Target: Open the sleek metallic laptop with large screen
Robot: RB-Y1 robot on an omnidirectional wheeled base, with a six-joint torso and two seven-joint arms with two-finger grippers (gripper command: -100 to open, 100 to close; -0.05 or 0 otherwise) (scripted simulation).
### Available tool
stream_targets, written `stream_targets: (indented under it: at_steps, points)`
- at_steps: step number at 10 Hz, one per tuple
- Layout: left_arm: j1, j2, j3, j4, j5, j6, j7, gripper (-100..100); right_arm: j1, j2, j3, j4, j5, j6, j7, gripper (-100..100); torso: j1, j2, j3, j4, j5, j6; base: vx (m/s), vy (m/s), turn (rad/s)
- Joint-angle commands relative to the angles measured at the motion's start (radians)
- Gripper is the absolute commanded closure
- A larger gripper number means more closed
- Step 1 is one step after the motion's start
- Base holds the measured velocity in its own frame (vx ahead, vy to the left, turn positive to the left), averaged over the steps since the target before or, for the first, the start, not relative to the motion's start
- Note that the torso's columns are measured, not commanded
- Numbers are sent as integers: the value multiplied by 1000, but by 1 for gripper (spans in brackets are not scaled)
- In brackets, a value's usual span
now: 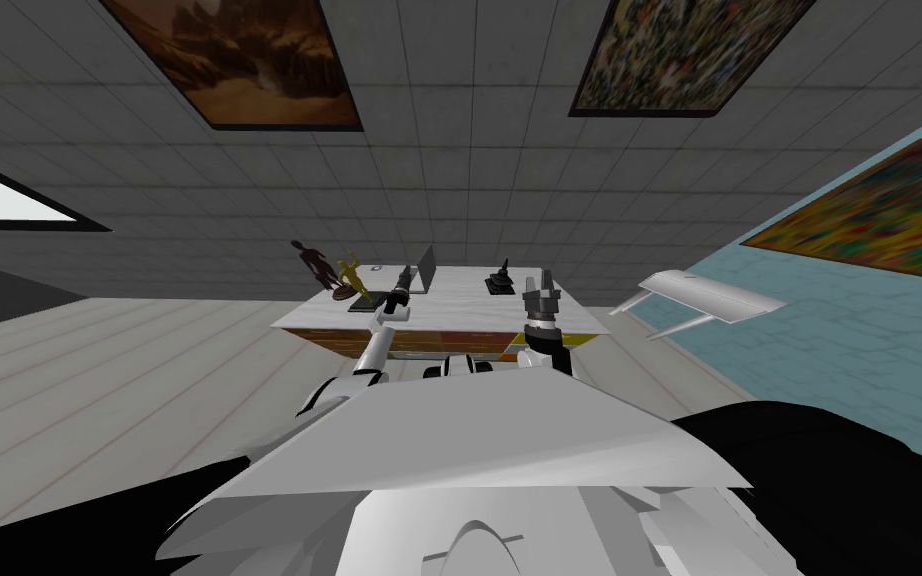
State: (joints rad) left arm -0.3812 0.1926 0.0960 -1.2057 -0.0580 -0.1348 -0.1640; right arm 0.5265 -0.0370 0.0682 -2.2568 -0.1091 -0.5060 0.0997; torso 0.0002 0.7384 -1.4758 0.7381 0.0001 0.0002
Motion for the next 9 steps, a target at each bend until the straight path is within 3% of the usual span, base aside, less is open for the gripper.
stream_targets:
  at_steps: [1,9]
  points:
    - [-48,7,2,66,-2,16,-18,-100,0,0,0,0,0,0,0,0,-1,0,0,0,0,0,15,-39,-8]
    - [-214,50,10,276,-9,61,-76,-100,0,0,0,0,0,0,0,0,0,0,0,0,0,0,11,-37,-15]
